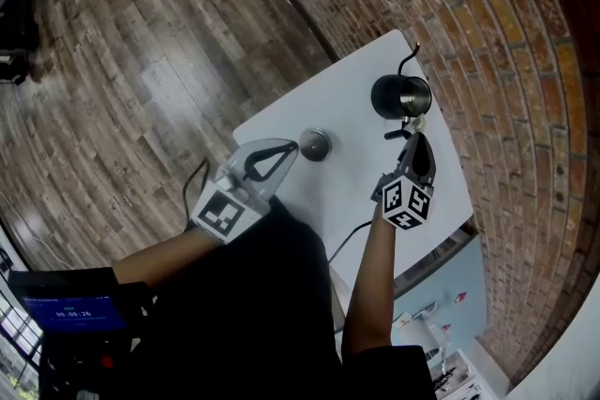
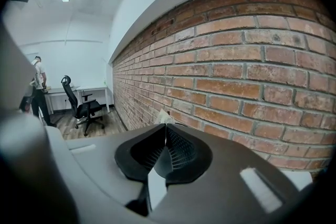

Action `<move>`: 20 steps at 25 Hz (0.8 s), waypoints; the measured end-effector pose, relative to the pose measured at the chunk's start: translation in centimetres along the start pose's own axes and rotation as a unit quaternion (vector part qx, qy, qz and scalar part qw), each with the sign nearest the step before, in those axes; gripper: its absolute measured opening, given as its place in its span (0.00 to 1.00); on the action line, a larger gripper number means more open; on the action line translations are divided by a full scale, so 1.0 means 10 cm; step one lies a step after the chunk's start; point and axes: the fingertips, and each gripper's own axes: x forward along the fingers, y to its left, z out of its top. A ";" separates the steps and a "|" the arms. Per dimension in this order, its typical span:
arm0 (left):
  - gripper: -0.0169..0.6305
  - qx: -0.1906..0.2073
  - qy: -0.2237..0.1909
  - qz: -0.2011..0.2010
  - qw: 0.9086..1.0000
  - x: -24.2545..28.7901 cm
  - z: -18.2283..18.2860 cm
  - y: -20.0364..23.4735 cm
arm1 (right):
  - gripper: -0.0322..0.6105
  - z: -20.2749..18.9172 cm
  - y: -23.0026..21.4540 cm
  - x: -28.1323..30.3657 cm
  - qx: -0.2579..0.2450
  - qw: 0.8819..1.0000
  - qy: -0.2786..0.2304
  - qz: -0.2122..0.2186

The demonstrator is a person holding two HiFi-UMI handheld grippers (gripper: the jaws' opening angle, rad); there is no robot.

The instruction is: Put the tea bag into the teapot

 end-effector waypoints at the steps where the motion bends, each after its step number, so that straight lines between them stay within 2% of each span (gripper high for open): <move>1: 0.03 -0.001 0.000 0.001 1.000 0.00 0.00 0.00 | 0.06 0.02 -0.01 0.02 -0.001 1.000 -0.001 0.000; 20: 0.03 -0.003 0.007 0.031 0.999 -0.05 -0.02 0.10 | 0.06 0.18 -0.13 0.30 -0.012 1.000 -0.004 0.004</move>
